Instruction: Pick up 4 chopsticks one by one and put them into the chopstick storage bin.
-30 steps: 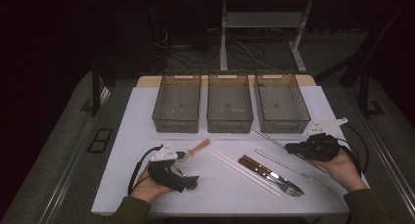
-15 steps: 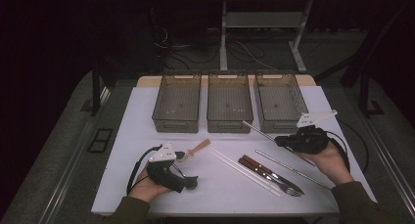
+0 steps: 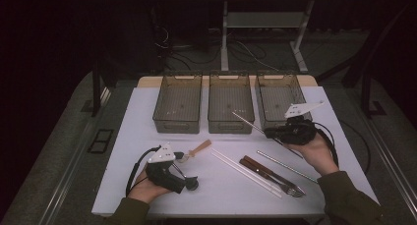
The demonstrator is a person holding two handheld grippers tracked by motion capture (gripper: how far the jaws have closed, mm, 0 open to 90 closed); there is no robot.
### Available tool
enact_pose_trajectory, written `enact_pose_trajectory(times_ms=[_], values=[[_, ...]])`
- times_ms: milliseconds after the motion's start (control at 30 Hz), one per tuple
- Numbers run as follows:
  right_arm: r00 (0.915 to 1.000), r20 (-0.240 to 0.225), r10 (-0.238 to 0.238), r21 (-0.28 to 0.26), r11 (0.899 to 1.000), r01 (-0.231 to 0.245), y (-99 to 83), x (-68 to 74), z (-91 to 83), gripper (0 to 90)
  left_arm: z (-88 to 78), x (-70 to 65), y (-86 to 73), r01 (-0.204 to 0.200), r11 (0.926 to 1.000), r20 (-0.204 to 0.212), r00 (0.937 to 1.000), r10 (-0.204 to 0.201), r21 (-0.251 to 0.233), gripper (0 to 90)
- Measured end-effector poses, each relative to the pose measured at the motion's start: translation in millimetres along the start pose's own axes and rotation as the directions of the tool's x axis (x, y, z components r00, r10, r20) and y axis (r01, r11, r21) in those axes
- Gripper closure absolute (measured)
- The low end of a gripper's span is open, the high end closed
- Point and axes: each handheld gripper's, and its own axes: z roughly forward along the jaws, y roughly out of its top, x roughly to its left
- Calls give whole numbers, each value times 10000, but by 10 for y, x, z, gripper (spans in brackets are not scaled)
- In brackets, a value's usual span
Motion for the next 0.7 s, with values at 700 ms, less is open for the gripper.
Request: enact_pose_trajectory(times_ms=[700], values=[[9999,121,113,308,9995,-117,575,83,431,855,21,-24,11,-76,9999,126,9999,77,-75,16]])
